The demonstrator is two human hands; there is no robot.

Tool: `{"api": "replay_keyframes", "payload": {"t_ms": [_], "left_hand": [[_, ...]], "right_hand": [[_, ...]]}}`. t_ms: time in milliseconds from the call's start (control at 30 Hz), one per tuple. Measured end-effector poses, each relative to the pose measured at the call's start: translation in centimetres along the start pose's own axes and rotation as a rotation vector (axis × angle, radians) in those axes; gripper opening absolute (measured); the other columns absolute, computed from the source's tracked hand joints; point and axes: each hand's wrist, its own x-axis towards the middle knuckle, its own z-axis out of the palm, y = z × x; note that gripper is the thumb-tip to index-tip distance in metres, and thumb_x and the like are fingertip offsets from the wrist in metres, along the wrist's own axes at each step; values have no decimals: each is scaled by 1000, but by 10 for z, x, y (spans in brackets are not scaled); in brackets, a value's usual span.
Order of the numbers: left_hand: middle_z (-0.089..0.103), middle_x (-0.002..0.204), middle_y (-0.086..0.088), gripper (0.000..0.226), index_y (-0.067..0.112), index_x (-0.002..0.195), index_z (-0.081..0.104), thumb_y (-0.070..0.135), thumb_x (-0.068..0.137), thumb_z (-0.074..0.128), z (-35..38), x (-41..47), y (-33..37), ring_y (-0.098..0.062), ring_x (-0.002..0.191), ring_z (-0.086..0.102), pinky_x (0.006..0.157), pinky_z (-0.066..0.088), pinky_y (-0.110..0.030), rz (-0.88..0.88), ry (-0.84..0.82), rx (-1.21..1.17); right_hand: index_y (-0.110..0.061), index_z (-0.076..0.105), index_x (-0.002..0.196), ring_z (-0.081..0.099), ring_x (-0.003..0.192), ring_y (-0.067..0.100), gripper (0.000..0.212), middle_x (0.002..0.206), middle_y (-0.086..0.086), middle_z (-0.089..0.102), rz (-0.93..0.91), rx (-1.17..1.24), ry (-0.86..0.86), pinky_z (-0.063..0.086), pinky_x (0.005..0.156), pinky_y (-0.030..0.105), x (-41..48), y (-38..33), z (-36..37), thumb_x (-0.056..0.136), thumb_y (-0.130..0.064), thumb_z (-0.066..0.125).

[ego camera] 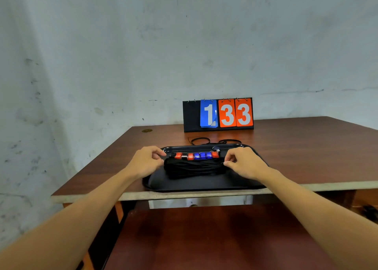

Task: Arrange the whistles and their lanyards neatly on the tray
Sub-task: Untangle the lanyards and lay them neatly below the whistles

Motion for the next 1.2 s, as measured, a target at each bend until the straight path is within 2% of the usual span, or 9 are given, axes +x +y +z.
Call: {"api": "replay_keyframes", "payload": {"t_ms": [133,267,367,533,667,767,900,1067,1200], "left_hand": [[65,82,9,16,22,99,67,11,89,60,1,1,18,2,77,57,61,36,-6,63,12,10],[67,86,8,15,25,95,68,14,88,61,8,9,36,-4,82,62,63,40,-7,121,-29,12],[68,90,6,15,26,94,67,14,89,59,13,20,50,-4,82,62,64,41,-8,159,-49,15],[63,95,12,18,23,101,68,13,92,55,27,48,71,2,86,56,66,39,-9,210,-93,11],[63,100,12,19,22,102,69,14,93,55,43,77,80,-3,97,57,79,41,-12,206,-122,-6],[64,105,11,18,23,104,68,22,94,53,51,100,87,-6,99,59,91,45,-24,192,-142,-42],[62,103,12,26,27,111,64,34,99,41,61,133,89,-4,97,60,92,45,-26,141,-277,-152],[61,100,11,22,24,110,63,25,99,44,73,166,79,-4,94,61,84,44,-19,165,-231,-101],[65,103,5,19,24,105,65,18,95,50,74,182,65,-7,95,62,82,47,-19,144,-161,-98]], "right_hand": [[-23,68,89,62,83,6,4,88,-8,66,-10,4,-14,52,81,25,0,-2,-4,87,-25,66],[-22,69,90,62,83,6,5,88,-9,66,-33,31,-19,52,81,24,6,0,-7,87,-25,66],[-21,69,87,61,81,6,6,87,-8,66,-42,58,11,50,76,22,14,3,-12,86,-27,66],[-20,68,86,56,76,2,7,84,-10,62,-66,91,34,41,67,10,34,15,-21,89,-22,62],[-21,68,93,55,79,-1,9,88,-13,60,-44,114,39,36,67,6,59,34,-22,91,-22,59],[-23,66,91,57,84,2,7,90,-12,61,-9,142,37,37,68,6,81,51,-22,91,-22,59],[-24,64,90,58,87,3,6,94,-9,63,40,168,28,39,70,9,113,75,-14,91,-22,59],[-16,68,99,58,91,8,15,103,-3,66,53,158,-46,41,75,16,150,80,5,92,-24,58],[-16,68,103,56,93,6,17,108,-2,67,-49,172,-98,40,81,19,172,58,19,92,-25,58]]}}
